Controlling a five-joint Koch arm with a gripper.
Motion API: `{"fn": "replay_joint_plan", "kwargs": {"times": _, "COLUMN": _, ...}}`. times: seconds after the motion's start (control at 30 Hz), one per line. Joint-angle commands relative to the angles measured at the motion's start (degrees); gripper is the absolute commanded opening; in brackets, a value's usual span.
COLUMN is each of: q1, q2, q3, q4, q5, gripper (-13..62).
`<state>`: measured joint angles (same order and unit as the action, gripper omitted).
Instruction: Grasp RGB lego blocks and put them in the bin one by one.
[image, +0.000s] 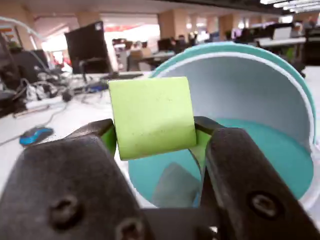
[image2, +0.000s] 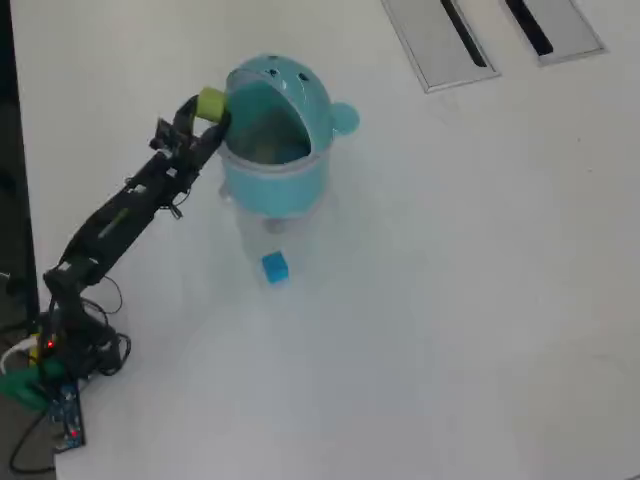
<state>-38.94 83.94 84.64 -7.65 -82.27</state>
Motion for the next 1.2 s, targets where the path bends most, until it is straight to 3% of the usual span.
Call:
{"fn": "replay_joint_plan", "kwargs": {"times": 0.0, "q1": 1.05, "q2": 0.00, "q3": -8.00, "q4": -6.33, "q5": 1.49, "gripper": 7.1}}
{"fn": "replay_joint_plan", "kwargs": {"times": 0.17, "q1": 3.96, "q2": -3.87, "q3": -9.49, "q4": -9.14, "q5": 1.49, "gripper": 7.7}}
{"fn": "replay_joint_plan", "kwargs": {"times": 0.2, "q1": 5.01, "q2": -4.13, "q3": -8.79, "q4": -8.70, "q5": 0.70, "gripper": 15.8}}
{"fn": "replay_joint_plan", "kwargs": {"times": 0.33, "q1": 4.92, "q2": -4.13, "q3": -6.50, "q4": -4.92, "q5": -4.04, "gripper": 27.1}}
{"fn": "replay_joint_plan", "kwargs": {"times": 0.53, "q1": 4.66, "q2": -4.48, "q3": -5.10, "q4": -3.60, "q5": -7.82, "gripper": 31.6}}
{"fn": "replay_joint_plan", "kwargs": {"times": 1.17, "q1": 10.90, "q2": 15.91, "q3": 11.78, "q4": 7.56, "q5": -8.17, "gripper": 33.1}}
